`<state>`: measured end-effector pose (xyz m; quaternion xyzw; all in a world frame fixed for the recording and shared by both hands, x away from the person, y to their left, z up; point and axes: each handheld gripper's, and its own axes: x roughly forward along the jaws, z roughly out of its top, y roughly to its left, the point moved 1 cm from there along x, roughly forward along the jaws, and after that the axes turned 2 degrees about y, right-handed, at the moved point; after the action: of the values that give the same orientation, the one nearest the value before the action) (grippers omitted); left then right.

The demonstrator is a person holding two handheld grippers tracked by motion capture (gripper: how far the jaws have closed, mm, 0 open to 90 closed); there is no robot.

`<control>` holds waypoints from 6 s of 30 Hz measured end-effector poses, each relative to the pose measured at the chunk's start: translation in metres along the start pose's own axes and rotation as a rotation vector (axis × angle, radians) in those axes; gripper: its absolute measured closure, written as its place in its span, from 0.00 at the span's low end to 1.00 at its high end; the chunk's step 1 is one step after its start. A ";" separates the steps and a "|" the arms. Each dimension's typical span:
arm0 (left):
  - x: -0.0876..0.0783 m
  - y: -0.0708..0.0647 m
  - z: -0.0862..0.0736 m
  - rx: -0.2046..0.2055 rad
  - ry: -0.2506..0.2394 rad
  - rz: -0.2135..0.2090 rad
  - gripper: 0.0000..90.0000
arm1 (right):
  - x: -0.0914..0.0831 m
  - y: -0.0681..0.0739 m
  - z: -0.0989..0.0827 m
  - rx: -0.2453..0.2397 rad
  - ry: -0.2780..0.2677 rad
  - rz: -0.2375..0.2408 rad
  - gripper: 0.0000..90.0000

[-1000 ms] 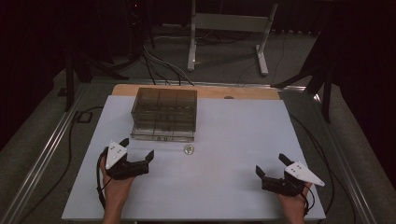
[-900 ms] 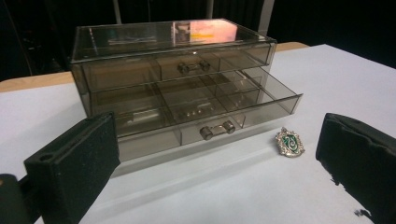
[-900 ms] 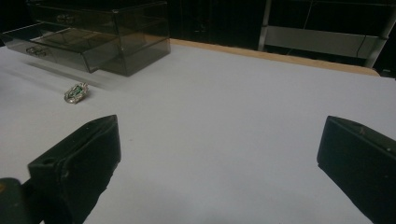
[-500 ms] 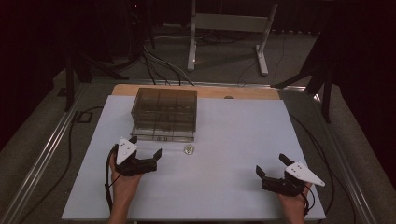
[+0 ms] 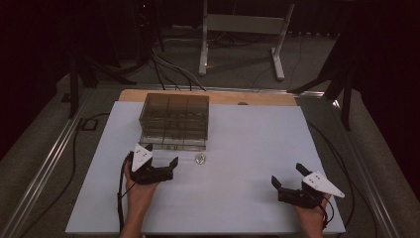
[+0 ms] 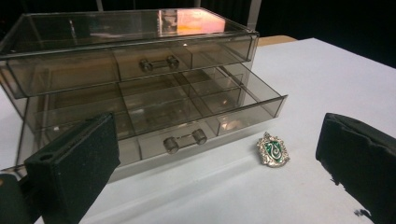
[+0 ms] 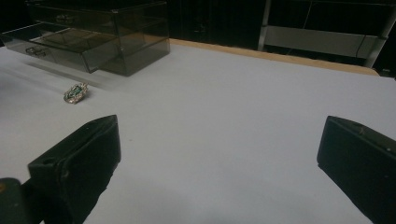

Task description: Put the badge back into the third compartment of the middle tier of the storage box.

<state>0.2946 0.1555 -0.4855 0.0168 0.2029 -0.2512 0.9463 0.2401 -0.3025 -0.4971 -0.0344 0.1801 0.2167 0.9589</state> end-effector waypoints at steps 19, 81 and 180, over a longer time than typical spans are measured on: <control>0.016 -0.010 -0.001 -0.005 0.025 -0.013 0.01 | 0.001 0.001 0.000 -0.004 -0.001 0.002 0.00; 0.091 -0.054 -0.011 0.068 0.309 -0.062 0.40 | 0.002 0.001 0.000 -0.008 0.006 0.007 0.00; 0.082 -0.086 0.029 0.090 0.318 -0.221 0.98 | 0.002 0.000 -0.001 -0.003 0.020 0.006 0.01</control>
<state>0.3292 0.0383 -0.4855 0.0764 0.3388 -0.3564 0.8674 0.2414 -0.3017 -0.4983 -0.0375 0.1895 0.2197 0.9563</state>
